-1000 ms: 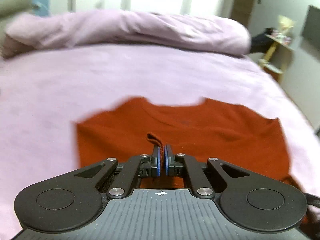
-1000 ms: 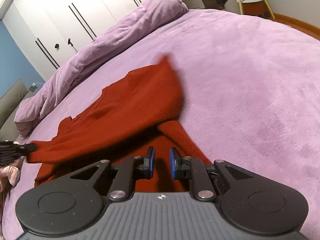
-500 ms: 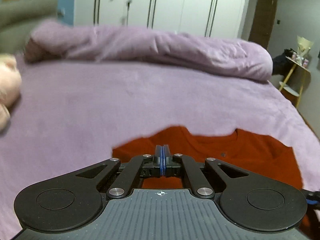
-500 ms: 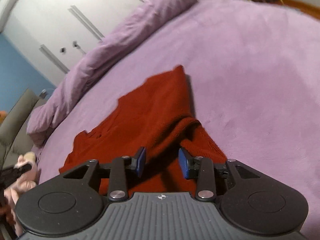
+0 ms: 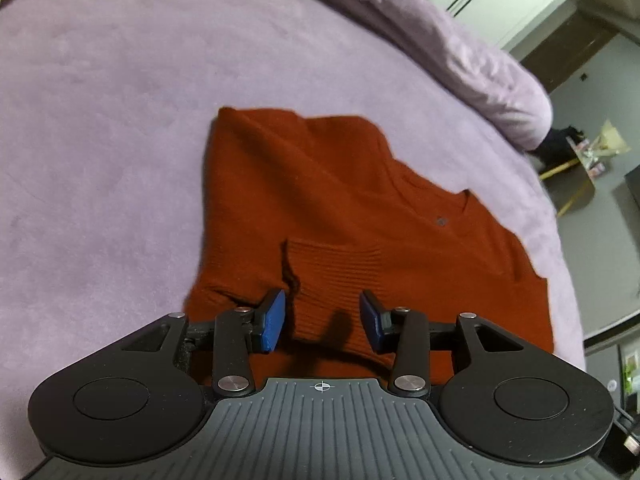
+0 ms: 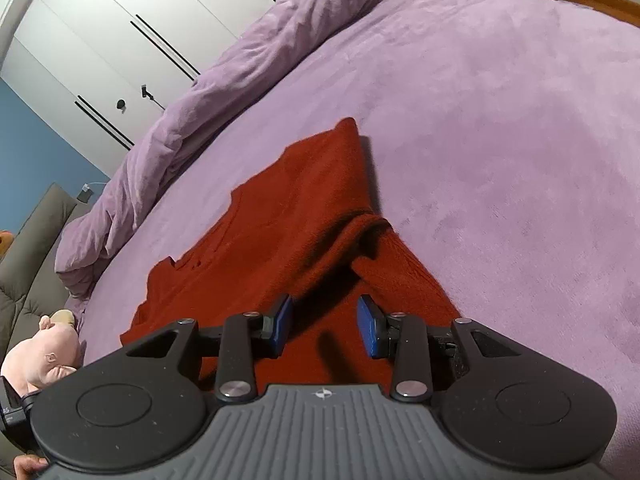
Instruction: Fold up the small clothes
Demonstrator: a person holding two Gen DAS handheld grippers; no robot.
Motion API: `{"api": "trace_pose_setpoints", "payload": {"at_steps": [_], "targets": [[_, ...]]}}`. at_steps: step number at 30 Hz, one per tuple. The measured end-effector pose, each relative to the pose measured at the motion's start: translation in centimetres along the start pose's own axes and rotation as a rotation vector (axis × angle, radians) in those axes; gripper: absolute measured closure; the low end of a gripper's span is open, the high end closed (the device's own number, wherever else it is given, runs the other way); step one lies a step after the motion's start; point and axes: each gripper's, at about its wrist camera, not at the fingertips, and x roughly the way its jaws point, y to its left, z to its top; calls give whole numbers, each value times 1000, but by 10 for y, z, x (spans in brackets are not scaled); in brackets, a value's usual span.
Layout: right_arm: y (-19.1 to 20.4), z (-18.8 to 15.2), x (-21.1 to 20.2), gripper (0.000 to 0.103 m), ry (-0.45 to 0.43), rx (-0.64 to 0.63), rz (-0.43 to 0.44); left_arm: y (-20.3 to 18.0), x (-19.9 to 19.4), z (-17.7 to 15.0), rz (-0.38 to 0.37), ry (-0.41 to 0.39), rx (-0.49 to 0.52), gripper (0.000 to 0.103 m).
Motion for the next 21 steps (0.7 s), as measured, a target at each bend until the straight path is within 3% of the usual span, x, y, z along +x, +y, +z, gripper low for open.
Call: {"api": "trace_pose_setpoints", "payload": {"at_steps": [5,6,7,9,11,14,16,18,21], "targets": [[8,2,1,68,-4,-25,13,4,16,9,-21,17,-62,69],[10,2,2,68,-5,-32,11,1,18,10,-10,21,-43,86],[11,2,3,68,-5,-38,6,-2,20,11,0,26,-21,95],[12,4,6,68,4,-41,-4,-11,17,17,4,23,20,96],[13,6,10,68,6,-51,-15,-25,2,26,25,-49,87,96],[15,10,14,69,-18,-89,-71,-54,-36,36,133,-267,247,97],[15,11,17,80,-30,-122,-155,-68,-51,37,242,-387,364,97],[14,12,19,80,-14,-124,-162,-66,-51,40,232,-361,371,101],[19,14,15,77,-24,-129,-95,-55,-40,34,232,-307,355,101]]}}
